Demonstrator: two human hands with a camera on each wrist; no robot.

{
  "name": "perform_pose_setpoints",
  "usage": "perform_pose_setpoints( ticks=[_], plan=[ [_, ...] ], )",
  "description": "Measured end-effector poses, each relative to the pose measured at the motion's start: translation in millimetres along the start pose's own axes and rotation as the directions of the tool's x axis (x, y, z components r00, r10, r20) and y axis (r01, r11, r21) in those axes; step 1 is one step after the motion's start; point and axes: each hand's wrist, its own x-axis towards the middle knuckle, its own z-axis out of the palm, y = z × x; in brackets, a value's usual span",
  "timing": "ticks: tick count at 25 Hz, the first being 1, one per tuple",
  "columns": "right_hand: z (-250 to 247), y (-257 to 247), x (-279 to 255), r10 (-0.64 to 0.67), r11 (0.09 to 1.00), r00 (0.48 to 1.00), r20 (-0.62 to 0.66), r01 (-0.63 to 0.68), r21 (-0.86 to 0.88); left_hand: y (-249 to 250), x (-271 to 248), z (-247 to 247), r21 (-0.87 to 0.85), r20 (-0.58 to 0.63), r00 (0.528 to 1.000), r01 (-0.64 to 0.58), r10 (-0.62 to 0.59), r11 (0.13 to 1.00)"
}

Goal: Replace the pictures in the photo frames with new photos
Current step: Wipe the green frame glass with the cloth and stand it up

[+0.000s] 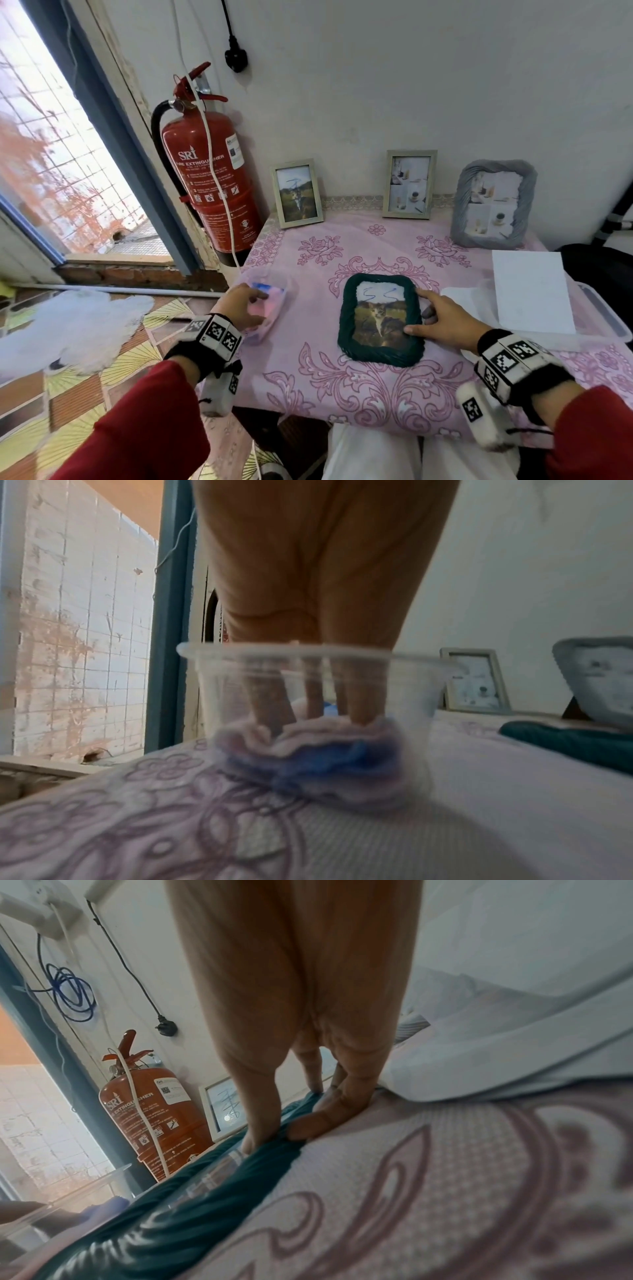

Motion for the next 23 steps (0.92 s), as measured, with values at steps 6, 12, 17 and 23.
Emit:
perform_pose_setpoints(
  ticks=[6, 12, 17, 23],
  plan=[
    [0.5, -0.5, -2.1, 0.004, 1.000, 1.000, -0.009, -0.004, 0.004, -1.1, 1.3, -0.4, -0.019, -0.138, 0.990, 0.036, -0.038, 0.999],
    [0.0, 0.7, -2.2, 0.007, 1.000, 1.000, -0.008, -0.007, 0.011, 11.9, -1.6, -20.5, -0.240, -0.292, 0.944, 0.087, -0.157, 0.967],
    [-0.1, -0.2, -3.4, 0.015, 1.000, 1.000, -0.007, -0.015, 0.023, 49.5, -5.7, -49.7, -0.298, -0.485, 0.873, -0.121, -0.041, 0.947],
    [0.8, -0.9, -5.4, 0.019, 1.000, 1.000, -0.004, -0.019, 0.006, 119.4, -3.4, -23.7, -0.256, -0.396, 0.896, -0.317, 0.200, 0.913]
  ],
)
